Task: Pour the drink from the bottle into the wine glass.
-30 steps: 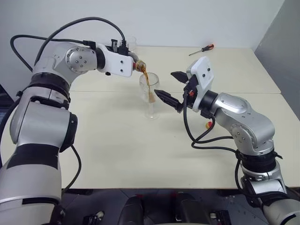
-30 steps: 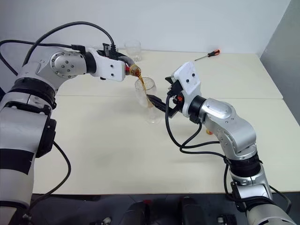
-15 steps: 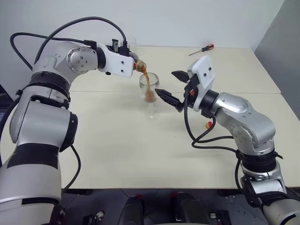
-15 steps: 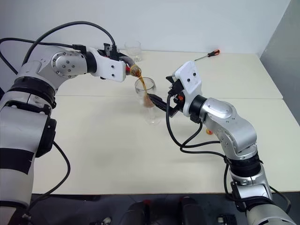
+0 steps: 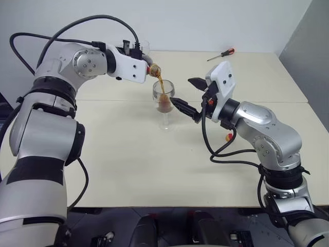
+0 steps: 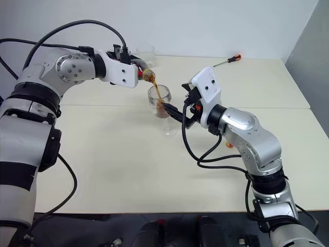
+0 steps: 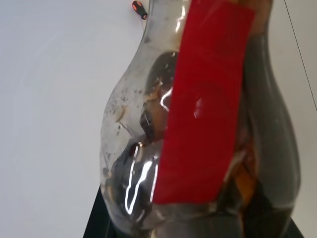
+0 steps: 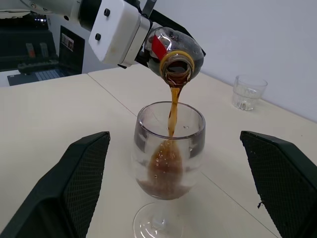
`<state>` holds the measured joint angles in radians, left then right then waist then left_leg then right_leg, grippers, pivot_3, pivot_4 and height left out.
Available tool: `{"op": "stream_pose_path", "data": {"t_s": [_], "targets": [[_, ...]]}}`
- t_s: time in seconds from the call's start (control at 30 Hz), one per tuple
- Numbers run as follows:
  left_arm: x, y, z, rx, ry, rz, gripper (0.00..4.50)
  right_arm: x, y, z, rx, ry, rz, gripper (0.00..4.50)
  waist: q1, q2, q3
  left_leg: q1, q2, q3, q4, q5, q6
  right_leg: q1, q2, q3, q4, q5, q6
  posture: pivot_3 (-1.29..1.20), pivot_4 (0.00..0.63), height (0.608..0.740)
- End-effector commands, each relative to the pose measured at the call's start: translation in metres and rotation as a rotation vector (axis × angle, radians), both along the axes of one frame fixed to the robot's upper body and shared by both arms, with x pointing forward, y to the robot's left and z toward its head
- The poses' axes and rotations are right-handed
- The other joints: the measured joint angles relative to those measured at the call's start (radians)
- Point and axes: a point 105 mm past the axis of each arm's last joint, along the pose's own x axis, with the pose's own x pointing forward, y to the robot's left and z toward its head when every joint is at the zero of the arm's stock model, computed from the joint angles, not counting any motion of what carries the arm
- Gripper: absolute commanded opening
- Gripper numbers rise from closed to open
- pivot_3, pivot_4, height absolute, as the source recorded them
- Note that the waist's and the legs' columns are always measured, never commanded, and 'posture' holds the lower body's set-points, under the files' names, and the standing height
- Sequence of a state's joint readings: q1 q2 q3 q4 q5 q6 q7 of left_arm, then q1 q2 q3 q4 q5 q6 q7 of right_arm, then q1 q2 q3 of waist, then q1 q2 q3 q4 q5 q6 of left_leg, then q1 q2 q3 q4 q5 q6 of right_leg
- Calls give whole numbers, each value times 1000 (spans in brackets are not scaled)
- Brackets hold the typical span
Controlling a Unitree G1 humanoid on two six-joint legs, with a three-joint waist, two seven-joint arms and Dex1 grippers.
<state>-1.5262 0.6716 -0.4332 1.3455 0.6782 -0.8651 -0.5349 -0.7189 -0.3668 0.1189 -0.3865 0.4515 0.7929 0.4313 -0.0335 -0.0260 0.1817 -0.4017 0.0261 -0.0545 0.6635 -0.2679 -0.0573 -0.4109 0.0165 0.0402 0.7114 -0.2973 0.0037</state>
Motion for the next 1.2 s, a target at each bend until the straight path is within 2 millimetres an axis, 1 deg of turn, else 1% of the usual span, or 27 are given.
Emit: {"op": "stream_pose_path", "data": {"t_s": [0.03, 1.2], "targets": [[-4, -2, 29, -15, -85, -16, 1318, -3, -2, 13, 26, -47, -3, 4500, 0, 0, 0, 0, 0, 0, 0, 0, 0, 0, 0, 0, 0, 0, 0, 0, 150, 740], [-5, -2, 35, 17, -114, -12, 1318, 0, -1, 14, 33, -52, -5, 4500, 0, 0, 0, 0, 0, 0, 0, 0, 0, 0, 0, 0, 0, 0, 0, 0, 150, 740]]}}
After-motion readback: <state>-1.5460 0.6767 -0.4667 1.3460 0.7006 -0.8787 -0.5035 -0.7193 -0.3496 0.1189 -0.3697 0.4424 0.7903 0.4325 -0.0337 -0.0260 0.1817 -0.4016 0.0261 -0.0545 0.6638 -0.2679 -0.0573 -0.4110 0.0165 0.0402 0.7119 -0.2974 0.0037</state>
